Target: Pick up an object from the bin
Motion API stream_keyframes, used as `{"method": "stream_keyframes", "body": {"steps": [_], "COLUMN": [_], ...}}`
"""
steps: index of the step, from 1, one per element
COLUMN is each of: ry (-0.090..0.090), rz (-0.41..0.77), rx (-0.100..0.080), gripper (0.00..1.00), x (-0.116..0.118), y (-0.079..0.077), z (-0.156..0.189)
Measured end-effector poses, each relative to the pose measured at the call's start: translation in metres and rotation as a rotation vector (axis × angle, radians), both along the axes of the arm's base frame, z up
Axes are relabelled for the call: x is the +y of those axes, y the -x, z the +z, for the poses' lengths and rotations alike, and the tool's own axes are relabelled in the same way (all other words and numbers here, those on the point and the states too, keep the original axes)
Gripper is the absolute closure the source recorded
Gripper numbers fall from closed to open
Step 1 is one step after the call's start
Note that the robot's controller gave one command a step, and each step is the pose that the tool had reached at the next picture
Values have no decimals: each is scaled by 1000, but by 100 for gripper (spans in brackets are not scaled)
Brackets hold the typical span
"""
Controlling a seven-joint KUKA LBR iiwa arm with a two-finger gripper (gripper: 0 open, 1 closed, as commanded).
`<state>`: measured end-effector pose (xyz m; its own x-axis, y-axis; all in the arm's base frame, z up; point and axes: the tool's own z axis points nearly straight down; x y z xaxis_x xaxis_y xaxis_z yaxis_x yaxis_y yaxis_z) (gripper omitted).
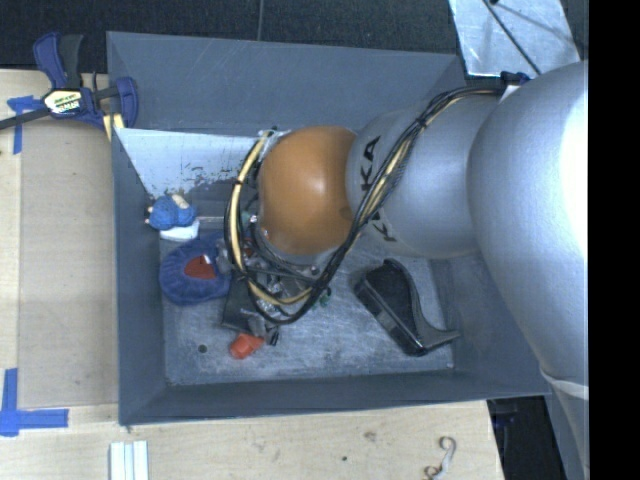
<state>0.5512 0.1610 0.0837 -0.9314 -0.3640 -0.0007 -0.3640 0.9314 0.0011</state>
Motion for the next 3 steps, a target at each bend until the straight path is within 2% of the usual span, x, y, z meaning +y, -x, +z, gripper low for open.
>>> {"method": "stream_keyframes", "body": {"steps": [1,2,3], "ry": [-7,-1,2], "rz": [-2,50,450], "rx": [-17,-13,-9], "gripper": [100,100,100], "x": [2,-23,-64], "y": [-5,-21,-11], "z": [4,108,188]}}
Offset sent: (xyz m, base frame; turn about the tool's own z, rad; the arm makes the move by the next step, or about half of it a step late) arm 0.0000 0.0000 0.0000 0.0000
